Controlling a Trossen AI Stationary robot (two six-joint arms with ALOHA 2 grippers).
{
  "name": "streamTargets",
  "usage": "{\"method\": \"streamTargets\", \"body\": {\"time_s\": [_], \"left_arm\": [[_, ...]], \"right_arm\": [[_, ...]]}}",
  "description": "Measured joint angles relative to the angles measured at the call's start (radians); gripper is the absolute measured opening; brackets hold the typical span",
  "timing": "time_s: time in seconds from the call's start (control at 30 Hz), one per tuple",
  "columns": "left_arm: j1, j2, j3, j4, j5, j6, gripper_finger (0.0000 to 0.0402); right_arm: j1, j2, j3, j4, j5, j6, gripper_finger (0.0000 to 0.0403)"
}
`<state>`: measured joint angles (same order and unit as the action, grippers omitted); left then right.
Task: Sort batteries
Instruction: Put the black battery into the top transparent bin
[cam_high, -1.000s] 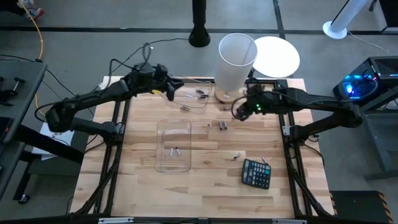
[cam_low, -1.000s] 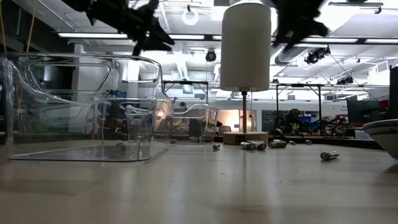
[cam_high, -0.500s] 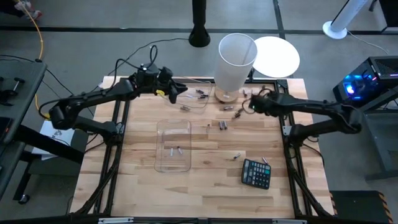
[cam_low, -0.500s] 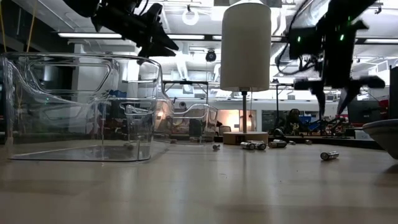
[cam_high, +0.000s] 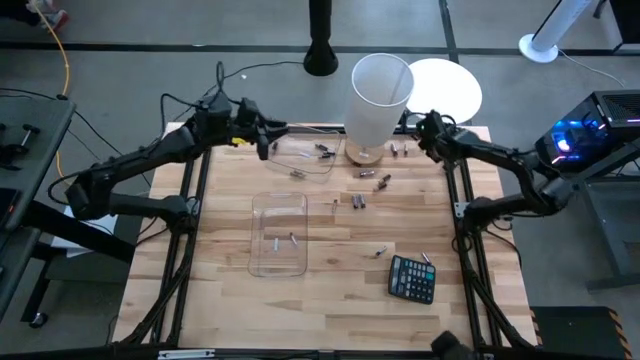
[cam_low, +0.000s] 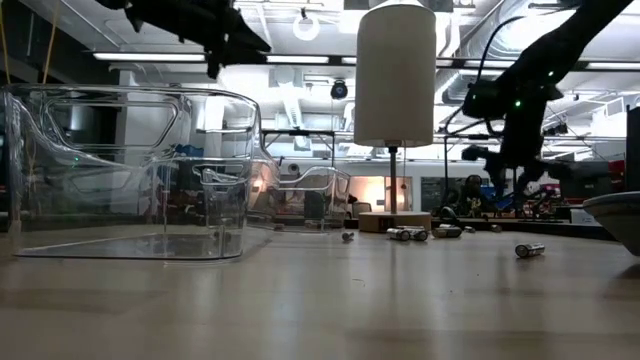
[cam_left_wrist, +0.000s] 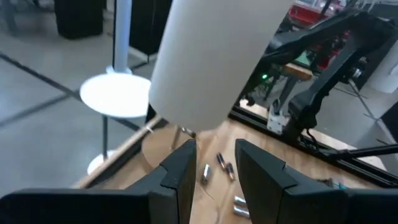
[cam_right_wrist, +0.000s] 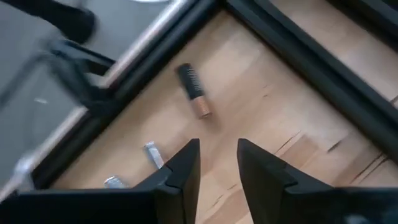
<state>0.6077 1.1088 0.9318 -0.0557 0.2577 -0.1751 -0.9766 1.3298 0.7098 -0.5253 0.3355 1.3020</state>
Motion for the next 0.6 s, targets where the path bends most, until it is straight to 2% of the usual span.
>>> {"method": "streamTargets", "body": {"time_s": [0.17,0.33,0.5,0.6], "left_arm": [[0.034,-0.054,0.000,-0.007,0.000,0.030,0.0106],[0.060,-0.080,0.000,-0.025,0.000,0.030,0.0106],[0.069,-0.082,0.000,-0.064,0.000,0.030,0.0106],[0.069,-0.080,0.000,-0.063,0.000,0.031,0.0106]], "right_arm": [[-0.068,0.145,0.084,-0.016,-0.094,-0.114,0.0082],[-0.073,0.263,0.191,-0.151,-0.083,-0.091,0.0081],[-0.067,0.324,0.258,-0.218,-0.093,-0.093,0.0080],[-0.051,0.326,0.321,-0.220,-0.137,-0.166,0.0080]]}}
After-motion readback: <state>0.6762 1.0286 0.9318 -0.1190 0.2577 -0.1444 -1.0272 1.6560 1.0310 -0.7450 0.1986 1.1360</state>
